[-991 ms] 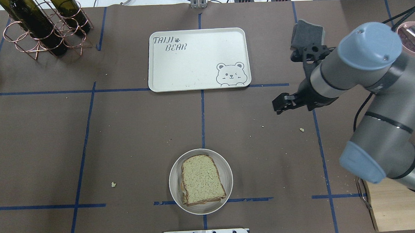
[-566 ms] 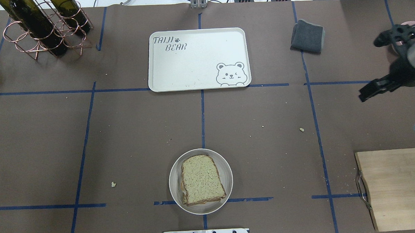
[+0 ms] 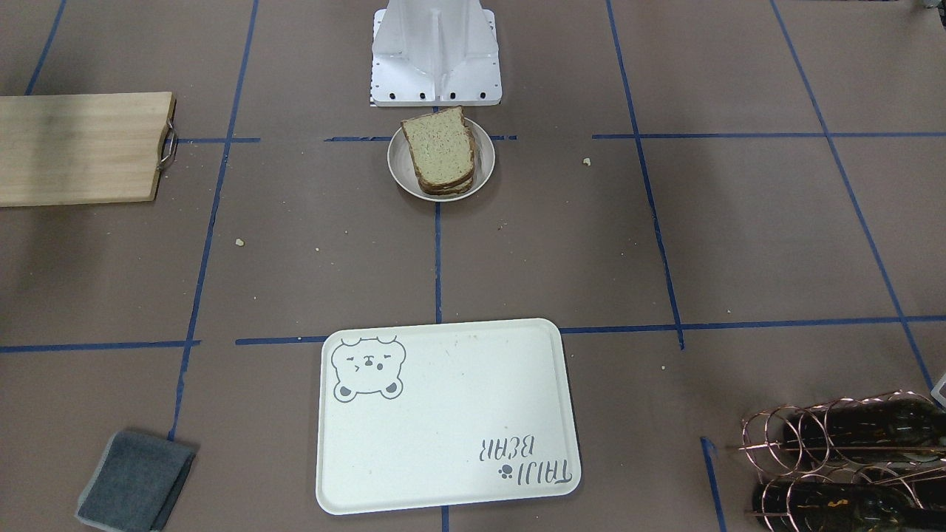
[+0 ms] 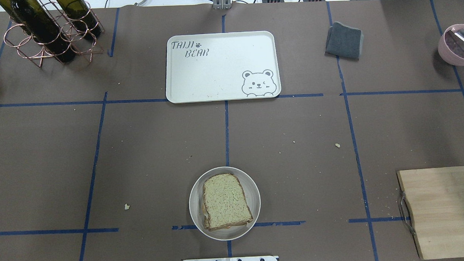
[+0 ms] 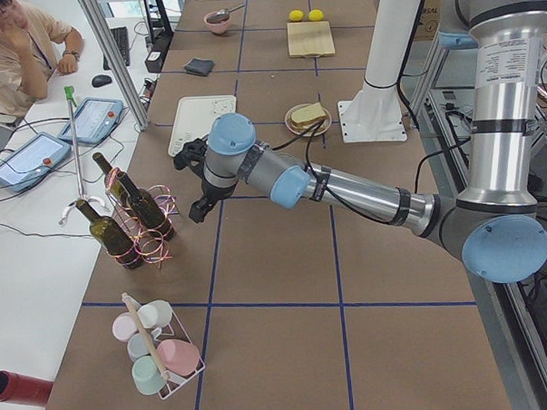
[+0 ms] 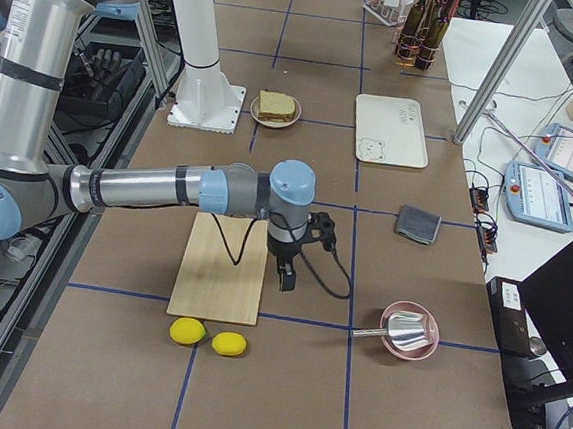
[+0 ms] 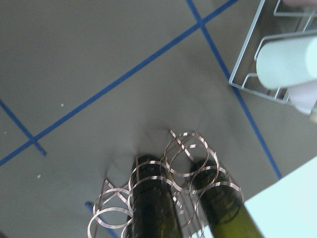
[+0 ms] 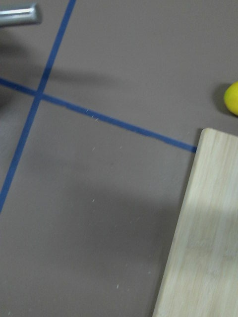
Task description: Make sandwich and place on tray
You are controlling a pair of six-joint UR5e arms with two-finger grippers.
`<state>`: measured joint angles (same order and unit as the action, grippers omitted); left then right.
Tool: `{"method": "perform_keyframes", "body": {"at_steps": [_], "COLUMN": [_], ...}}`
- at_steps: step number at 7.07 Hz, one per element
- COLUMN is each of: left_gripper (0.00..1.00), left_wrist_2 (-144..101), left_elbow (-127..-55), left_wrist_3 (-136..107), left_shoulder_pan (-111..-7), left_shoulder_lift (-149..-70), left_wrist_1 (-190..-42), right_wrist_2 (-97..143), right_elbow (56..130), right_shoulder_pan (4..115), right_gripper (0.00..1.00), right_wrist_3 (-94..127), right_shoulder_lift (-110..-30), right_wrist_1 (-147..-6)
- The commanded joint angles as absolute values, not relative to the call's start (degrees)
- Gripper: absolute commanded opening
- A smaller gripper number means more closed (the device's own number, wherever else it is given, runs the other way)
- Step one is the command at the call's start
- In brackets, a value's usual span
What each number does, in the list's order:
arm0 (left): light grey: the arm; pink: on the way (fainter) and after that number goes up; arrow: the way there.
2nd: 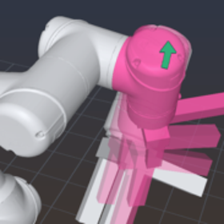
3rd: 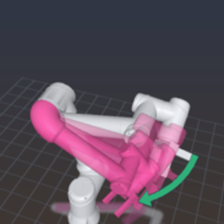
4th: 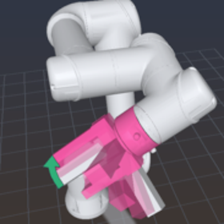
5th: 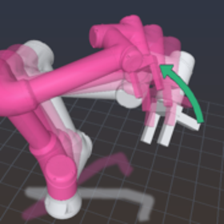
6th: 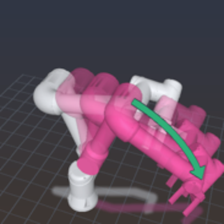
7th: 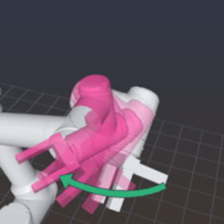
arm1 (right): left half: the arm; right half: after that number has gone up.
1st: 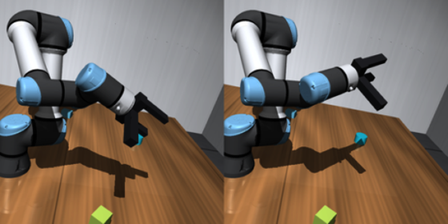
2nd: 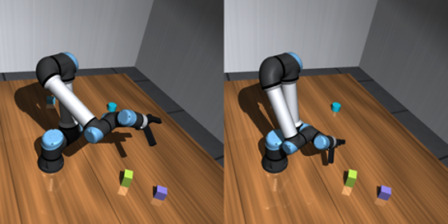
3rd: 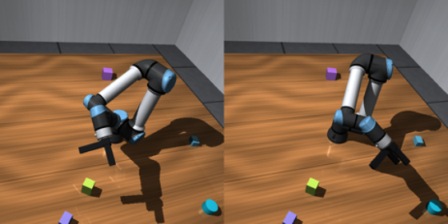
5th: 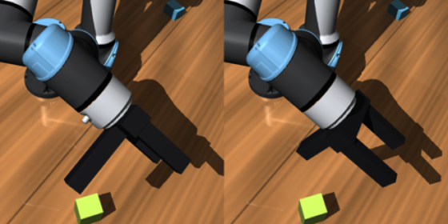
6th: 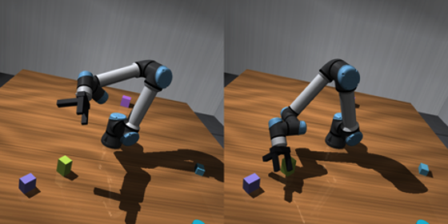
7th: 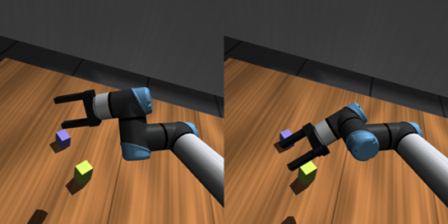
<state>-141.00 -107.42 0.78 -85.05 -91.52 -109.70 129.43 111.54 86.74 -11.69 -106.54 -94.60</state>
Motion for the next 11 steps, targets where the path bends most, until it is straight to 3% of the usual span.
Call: {"method": "perform_keyframes", "body": {"at_steps": [1, 3, 5, 6, 7, 9, 11], "left_gripper": [1.0, 1.0, 0.98, 0.84, 0.7, 0.63, 0.61], "left_wrist_2": [-144.22, -131.33, -116.95, -110.28, -105.52, -98.47, -96.34], "left_elbow": [-113.26, -119.67, -120.59, -120.15, -118.32, -109.91, -106.71], "left_wrist_3": [-16.64, -44.69, -68.44, -75.17, -82.72, -88.05, -90.87], "left_shoulder_pan": [-73.72, -55.63, -39.01, -32.85, -27.39, -20.51, -16.55], "left_shoulder_lift": [-91.41, -93.6, -97.63, -98.52, -100.96, -107.54, -109.42], "left_wrist_1": [-118.86, -119.27, -119.27, -119.35, -119.36, -119.44, -119.79], "right_wrist_2": [129.64, 129.64, 129.64, 129.64, 129.55, 129.46, 129.2], "right_elbow": [108.46, 108.11, 108.02, 108.02, 108.02, 108.02, 108.02], "right_shoulder_pan": [92.53, 92.55, 92.55, 92.55, 92.55, 92.81, 92.9], "right_gripper": [1.0, 1.0, 1.0, 1.0, 1.0, 1.0, 1.0], "right_wrist_3": [-13.18, -13.18, -13.18, -13.18, -13.18, -13.18, -13.18], "right_shoulder_lift": [-109.69, -109.6, -109.6, -109.69, -109.69, -109.69, -109.69], "right_wrist_1": [-94.92, -94.83, -94.83, -94.57, -94.57, -94.48, -94.48]}}
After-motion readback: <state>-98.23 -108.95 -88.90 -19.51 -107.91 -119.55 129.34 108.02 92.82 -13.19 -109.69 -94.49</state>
